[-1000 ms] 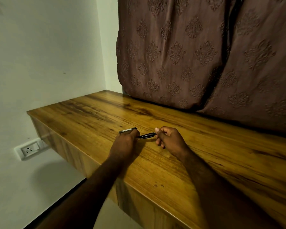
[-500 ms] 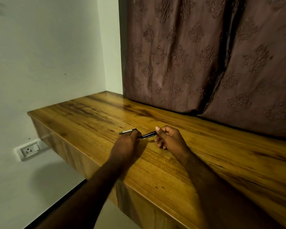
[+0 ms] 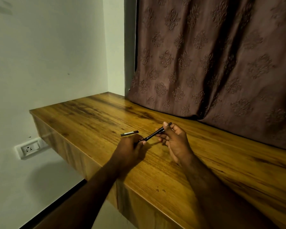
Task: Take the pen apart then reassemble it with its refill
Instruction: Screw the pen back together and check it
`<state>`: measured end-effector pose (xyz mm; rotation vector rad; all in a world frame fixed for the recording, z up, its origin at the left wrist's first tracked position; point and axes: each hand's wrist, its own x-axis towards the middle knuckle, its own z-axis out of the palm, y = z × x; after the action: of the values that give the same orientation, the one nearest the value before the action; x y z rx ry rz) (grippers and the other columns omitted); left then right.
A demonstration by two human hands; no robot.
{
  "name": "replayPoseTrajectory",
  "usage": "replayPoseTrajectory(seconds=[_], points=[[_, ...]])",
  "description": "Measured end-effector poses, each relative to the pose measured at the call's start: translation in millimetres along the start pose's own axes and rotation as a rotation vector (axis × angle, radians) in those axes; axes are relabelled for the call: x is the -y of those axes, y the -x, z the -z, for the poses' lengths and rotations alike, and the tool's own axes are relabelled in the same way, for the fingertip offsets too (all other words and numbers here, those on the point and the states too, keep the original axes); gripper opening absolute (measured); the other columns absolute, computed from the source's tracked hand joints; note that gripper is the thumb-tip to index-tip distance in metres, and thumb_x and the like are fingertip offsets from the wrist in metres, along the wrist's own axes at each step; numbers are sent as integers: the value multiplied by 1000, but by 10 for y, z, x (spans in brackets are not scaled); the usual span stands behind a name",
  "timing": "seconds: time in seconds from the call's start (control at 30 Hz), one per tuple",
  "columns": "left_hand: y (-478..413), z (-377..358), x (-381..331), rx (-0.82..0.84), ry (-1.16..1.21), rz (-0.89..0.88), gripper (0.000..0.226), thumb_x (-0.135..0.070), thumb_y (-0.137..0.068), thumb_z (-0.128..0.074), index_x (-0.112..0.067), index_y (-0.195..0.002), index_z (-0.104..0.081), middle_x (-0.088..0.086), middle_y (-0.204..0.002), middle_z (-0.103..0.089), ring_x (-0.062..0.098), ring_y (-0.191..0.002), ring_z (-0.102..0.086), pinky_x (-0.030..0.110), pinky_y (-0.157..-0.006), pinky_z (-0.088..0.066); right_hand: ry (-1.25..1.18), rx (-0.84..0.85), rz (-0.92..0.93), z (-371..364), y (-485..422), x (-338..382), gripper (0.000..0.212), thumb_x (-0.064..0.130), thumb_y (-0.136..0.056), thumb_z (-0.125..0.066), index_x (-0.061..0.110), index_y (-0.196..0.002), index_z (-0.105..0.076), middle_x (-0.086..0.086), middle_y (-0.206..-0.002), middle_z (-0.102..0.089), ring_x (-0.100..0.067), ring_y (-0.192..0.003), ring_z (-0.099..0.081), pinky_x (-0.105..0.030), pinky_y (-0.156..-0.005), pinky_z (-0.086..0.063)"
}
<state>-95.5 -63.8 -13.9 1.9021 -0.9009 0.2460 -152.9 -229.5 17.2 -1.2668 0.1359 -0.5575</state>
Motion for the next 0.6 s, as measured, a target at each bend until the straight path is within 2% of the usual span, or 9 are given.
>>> replayPoseTrajectory(seconds=[0.07, 0.1, 0.2, 0.27, 0.37, 0.5, 0.6], points=[[32, -37, -87, -16, 274, 204, 11, -23, -91, -59, -18, -83, -65, 3, -75, -70, 15, -67, -64, 39, -63, -51, -66, 3, -1, -81, 16, 26, 17, 29, -96, -53, 12, -94, -57, -11, -85, -71, -22, -79, -70, -31, -65, -52], [48, -63, -160, -31, 339, 238, 8, -21, -89, -60, -14, -85, -64, 3, -75, -71, 14, -68, -65, 39, -64, -52, -115, 16, -18, -126, 22, 43, 22, 32, -98, -48, 11, -98, -57, -13, -86, -71, -24, -81, -70, -33, -68, -54], [95, -139, -337, -70, 460, 255, 7, -13, -87, -64, -6, -86, -61, -4, -69, -68, 3, -62, -62, 23, -58, -50, -297, 77, -111, -294, 76, 107, 40, 41, -101, -35, 7, -102, -55, -13, -75, -65, -26, -72, -66, -39, -70, -53], [70, -134, -318, -101, 552, 303, 7, -4, -87, -64, -8, -82, -62, -6, -65, -68, 3, -61, -61, 23, -59, -50, -381, 68, -148, -399, 51, 165, 43, 45, -100, -32, 8, -94, -54, -7, -64, -50, -21, -59, -50, -36, -63, -44], [23, -114, -217, -116, 631, 385, 9, -4, -86, -65, -8, -79, -62, -3, -59, -68, 7, -57, -63, 22, -55, -48, -425, 12, -138, -519, -57, 296, 50, 53, -96, -33, 11, -74, -50, -1, -53, -36, -15, -48, -31, -31, -54, -29], [-2, -138, -123, -103, 754, 457, 15, 1, -88, -60, -8, -75, -63, 7, -59, -61, 13, -47, -52, 24, -53, -41, -514, -11, -69, -516, -170, 401, 55, 58, -89, -30, 13, -61, -46, 1, -44, -31, -14, -40, -27, -26, -47, -24], [-31, -152, -61, -54, 860, 502, 17, 3, -87, -52, -8, -75, -57, 11, -63, -54, 13, -49, -43, 18, -46, -36, -556, -2, -62, -430, -216, 367, 57, 60, -86, -28, 13, -57, -43, 2, -40, -28, -14, -35, -23, -22, -43, -19]])
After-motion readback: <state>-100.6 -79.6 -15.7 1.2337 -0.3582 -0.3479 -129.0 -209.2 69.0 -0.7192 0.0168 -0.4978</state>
